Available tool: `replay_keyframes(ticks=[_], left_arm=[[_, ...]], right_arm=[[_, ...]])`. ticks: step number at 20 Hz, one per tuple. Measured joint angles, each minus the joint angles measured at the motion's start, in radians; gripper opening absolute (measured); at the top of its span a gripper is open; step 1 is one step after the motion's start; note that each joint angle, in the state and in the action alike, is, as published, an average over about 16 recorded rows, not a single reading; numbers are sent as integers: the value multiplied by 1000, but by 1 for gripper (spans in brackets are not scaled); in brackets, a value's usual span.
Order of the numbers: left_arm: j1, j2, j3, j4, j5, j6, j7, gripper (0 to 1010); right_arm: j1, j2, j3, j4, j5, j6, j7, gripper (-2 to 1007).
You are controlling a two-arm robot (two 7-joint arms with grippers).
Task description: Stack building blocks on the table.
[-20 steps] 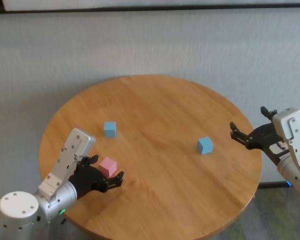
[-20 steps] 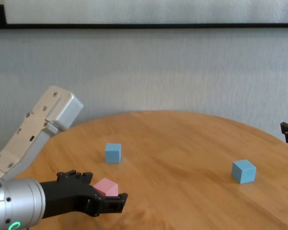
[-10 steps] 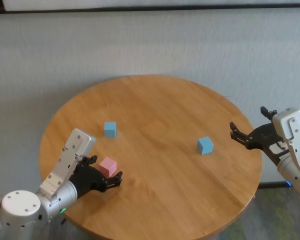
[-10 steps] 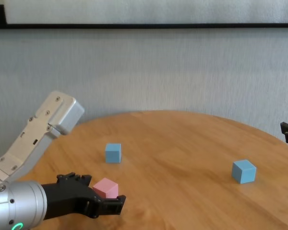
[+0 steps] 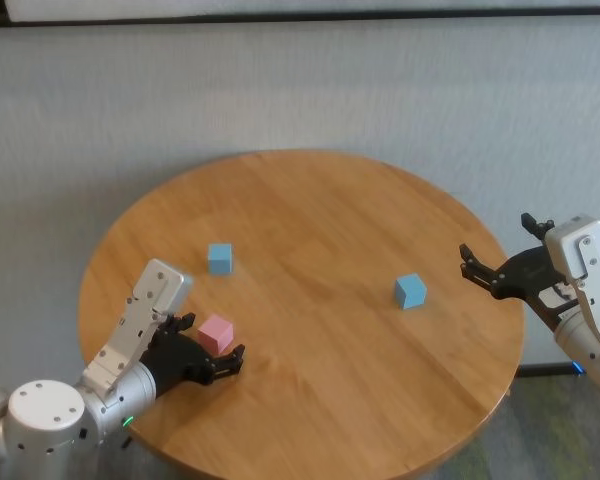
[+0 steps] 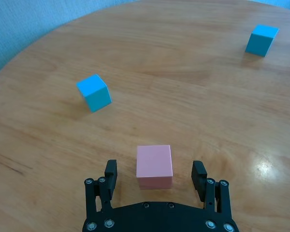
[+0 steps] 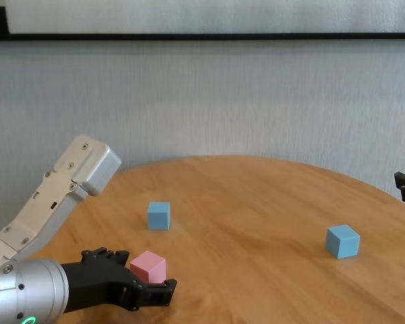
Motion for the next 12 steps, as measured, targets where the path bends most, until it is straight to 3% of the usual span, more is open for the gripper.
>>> replay_keyframes(ticks=[12], left_arm=[[-5, -18, -14, 25, 20, -17, -14, 924]], right_arm=[[0, 0, 0, 0, 0, 0, 0, 1005]])
